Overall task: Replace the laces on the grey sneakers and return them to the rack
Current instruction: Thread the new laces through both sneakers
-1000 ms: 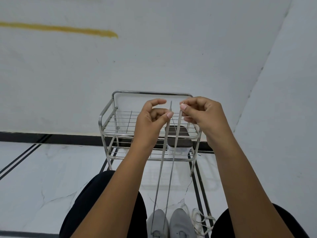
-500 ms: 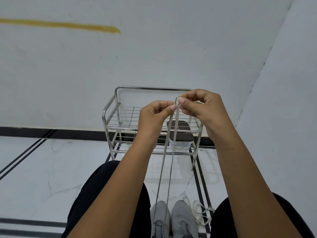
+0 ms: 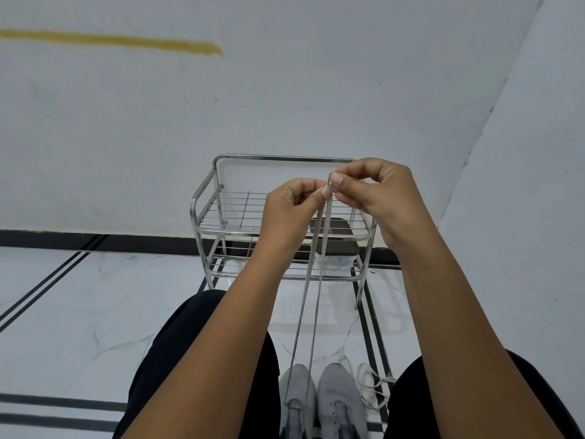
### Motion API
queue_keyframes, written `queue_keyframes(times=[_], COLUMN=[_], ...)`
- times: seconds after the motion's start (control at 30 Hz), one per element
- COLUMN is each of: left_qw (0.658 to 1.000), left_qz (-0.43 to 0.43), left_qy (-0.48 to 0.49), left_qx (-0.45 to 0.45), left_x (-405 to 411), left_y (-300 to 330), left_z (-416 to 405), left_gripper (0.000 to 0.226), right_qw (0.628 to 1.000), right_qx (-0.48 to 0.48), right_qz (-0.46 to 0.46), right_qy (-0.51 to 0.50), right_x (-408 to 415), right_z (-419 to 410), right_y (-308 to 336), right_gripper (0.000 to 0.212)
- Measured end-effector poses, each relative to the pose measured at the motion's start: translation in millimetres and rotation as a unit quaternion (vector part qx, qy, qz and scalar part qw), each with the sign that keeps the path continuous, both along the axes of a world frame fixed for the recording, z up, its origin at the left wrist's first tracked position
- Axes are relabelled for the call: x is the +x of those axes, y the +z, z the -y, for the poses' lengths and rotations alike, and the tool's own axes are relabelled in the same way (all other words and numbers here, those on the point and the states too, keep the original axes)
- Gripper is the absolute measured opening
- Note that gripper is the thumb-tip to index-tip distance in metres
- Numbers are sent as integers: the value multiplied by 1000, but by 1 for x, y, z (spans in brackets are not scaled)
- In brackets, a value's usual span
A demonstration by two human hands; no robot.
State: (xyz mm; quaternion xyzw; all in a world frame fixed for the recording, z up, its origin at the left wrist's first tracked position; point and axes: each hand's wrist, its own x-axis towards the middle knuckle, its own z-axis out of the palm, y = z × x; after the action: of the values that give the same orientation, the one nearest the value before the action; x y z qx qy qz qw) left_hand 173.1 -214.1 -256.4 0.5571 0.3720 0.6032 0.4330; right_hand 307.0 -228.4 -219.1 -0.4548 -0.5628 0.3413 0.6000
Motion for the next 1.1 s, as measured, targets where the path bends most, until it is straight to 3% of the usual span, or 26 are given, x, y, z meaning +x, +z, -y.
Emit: queue_keyframes(times=[0.37, 0.63, 0.9, 1.1], left_qw=[1000, 999, 998, 999], left_qz=[-8, -32, -50, -46], left_qy=[10, 12, 26, 19], left_qx=[11, 12, 4, 2], left_x=[-2, 0, -5, -7], left_y=[0, 0, -3, -2], left_z=[0, 0, -3, -4], left_gripper=[4, 4, 9, 4], right_qw=[1000, 996, 998, 997], right_qx=[-5, 15, -6, -11], right_qz=[1, 88, 44, 77], right_qy=[14, -28, -42, -2], right_x=[-2, -2, -1, 1], right_z=[4, 0, 0, 1], right_y=[3, 2, 2, 1], right_gripper=[5, 5, 8, 8])
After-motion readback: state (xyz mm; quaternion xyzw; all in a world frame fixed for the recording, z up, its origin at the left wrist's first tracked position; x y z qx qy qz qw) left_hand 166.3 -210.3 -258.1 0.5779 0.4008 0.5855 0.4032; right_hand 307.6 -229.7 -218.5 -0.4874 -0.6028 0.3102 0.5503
